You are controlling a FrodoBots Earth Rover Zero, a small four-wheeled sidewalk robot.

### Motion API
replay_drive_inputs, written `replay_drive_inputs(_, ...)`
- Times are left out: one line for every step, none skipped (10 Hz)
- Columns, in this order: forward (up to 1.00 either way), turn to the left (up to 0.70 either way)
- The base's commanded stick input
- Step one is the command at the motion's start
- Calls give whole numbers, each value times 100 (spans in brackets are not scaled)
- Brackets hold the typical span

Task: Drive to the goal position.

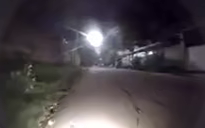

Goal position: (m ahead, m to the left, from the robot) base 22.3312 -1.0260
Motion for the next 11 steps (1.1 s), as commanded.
replay_drive_inputs(70, 0)
replay_drive_inputs(70, 0)
replay_drive_inputs(70, 0)
replay_drive_inputs(70, 0)
replay_drive_inputs(70, 0)
replay_drive_inputs(70, 0)
replay_drive_inputs(70, 0)
replay_drive_inputs(70, 0)
replay_drive_inputs(70, 0)
replay_drive_inputs(70, 0)
replay_drive_inputs(70, 0)
